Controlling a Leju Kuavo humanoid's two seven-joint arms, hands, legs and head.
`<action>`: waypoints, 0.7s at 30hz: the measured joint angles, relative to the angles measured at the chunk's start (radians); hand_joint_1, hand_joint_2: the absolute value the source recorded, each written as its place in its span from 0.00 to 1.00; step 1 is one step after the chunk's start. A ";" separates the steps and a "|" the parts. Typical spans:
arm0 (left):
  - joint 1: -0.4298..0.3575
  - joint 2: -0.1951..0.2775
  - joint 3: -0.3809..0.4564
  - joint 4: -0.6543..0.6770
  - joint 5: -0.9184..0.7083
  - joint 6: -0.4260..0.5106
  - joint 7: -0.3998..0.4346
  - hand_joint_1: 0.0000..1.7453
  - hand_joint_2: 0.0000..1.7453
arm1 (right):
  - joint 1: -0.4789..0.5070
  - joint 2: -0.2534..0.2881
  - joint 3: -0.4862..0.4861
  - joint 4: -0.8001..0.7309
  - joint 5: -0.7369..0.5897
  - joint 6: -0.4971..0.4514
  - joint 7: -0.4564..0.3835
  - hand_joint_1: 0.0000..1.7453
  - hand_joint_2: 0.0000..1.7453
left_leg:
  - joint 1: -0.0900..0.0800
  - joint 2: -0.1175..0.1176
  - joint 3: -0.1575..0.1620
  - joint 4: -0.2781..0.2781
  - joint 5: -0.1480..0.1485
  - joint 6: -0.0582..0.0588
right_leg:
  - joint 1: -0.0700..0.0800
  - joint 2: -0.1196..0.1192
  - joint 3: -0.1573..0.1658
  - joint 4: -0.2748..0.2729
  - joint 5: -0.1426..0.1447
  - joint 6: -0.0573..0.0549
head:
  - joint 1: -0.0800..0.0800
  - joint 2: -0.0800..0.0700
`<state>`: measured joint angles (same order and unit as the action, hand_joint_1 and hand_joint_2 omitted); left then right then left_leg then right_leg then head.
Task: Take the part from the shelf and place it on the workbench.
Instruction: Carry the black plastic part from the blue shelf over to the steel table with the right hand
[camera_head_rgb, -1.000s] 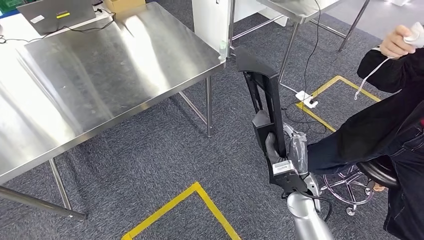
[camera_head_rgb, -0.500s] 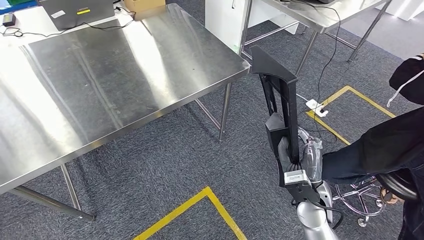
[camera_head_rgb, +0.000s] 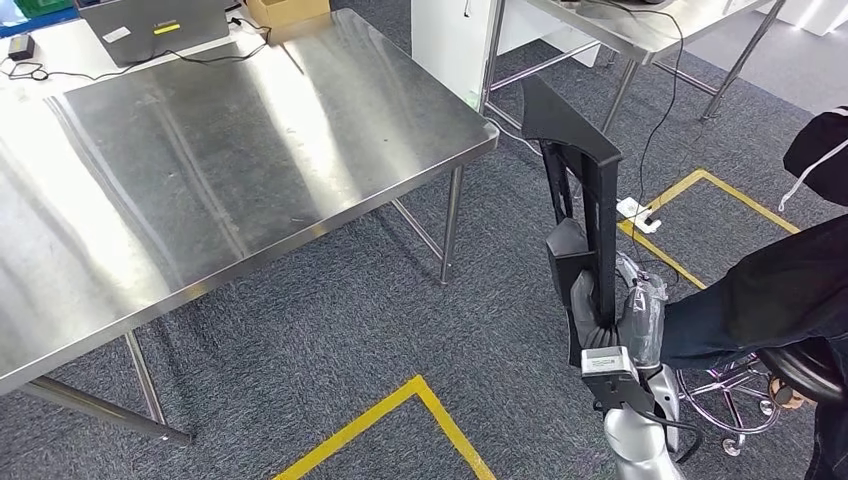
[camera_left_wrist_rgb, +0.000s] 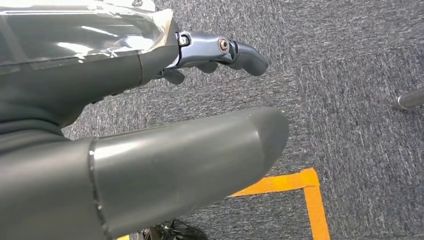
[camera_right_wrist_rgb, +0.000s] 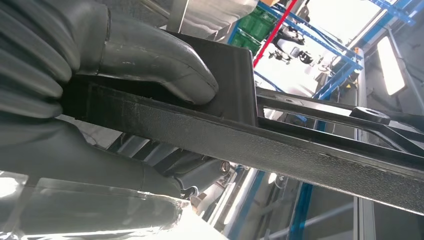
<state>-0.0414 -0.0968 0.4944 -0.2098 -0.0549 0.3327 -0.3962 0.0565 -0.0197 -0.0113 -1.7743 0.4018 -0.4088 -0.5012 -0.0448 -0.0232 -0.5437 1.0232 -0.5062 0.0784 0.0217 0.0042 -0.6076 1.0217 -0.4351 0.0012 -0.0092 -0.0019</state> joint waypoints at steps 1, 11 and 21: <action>0.000 0.000 0.000 0.000 -0.001 0.000 0.000 0.00 0.00 | 0.005 0.000 -0.002 -0.004 0.001 0.000 0.000 1.00 1.00 | 0.000 0.000 0.000 0.000 0.000 0.000 | 0.000 0.000 0.000 0.000 0.000 0.000 | 0.000 0.000; 0.000 0.001 0.000 0.000 -0.013 -0.001 -0.012 0.00 0.00 | 0.035 0.006 -0.016 -0.033 0.003 -0.001 0.000 1.00 1.00 | 0.000 0.001 0.001 0.000 0.001 -0.001 | 0.000 0.000 0.001 0.000 0.001 -0.001 | 0.000 0.000; 0.000 0.001 0.000 0.000 -0.017 -0.002 -0.014 0.00 0.00 | 0.046 0.015 -0.018 -0.050 0.011 -0.001 0.000 1.00 1.00 | 0.000 0.001 0.001 0.000 0.001 -0.001 | 0.000 0.001 0.001 0.000 0.001 -0.001 | 0.000 0.000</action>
<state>-0.0414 -0.0956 0.4944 -0.2098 -0.0723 0.3311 -0.4107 0.1026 -0.0051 -0.0290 -1.8238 0.4127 -0.4100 -0.5013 -0.0447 -0.0217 -0.5423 1.0231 -0.5051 0.0779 0.0217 0.0049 -0.6067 1.0219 -0.4342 0.0001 -0.0090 -0.0019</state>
